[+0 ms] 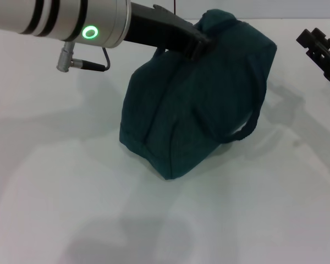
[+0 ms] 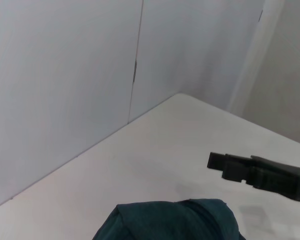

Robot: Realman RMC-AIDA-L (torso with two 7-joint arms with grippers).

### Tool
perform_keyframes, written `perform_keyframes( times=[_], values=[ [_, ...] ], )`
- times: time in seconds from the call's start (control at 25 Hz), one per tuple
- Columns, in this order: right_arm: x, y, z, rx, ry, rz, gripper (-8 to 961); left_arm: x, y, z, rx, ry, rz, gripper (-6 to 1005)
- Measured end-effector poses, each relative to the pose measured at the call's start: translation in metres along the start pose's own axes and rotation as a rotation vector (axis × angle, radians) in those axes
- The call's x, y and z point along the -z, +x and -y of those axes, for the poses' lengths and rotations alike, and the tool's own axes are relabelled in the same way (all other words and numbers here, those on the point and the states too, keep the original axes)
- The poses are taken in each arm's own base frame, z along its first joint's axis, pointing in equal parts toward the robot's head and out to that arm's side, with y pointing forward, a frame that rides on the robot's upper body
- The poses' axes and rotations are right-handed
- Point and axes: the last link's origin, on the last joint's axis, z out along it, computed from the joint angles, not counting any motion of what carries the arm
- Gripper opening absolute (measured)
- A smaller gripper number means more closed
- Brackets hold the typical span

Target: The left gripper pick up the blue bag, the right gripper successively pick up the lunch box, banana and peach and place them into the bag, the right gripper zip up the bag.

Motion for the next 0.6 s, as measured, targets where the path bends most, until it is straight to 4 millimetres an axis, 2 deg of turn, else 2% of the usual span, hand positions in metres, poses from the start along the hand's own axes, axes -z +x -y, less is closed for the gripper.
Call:
perform_keyframes(
  times=[0.2, 0.32, 0.44, 0.56, 0.6],
  values=[
    [0.004, 0.0, 0.0, -0.001, 0.0, 0.003, 500, -0.003, -0.003, 0.004, 0.0, 0.006, -0.007, 44],
    [0.007, 0.001, -0.001, -0.003, -0.001, 0.003, 571, -0.003, -0.005, 0.004, -0.008, 0.002, -0.014, 121],
    [0.009, 0.001, -0.002, -0.004, -0.006, 0.006, 677, 0.0, -0.007, 0.003, 0.004, -0.019, -0.056, 262],
    [0.014, -0.003, -0.003, 0.007, -0.018, 0.02, 801, 0.01, -0.006, 0.0, -0.012, -0.064, -0.139, 392],
    [0.016, -0.005, -0.003, 0.014, -0.028, 0.03, 813, 0.015, -0.007, -0.001, -0.018, -0.082, -0.172, 427]
  ],
)
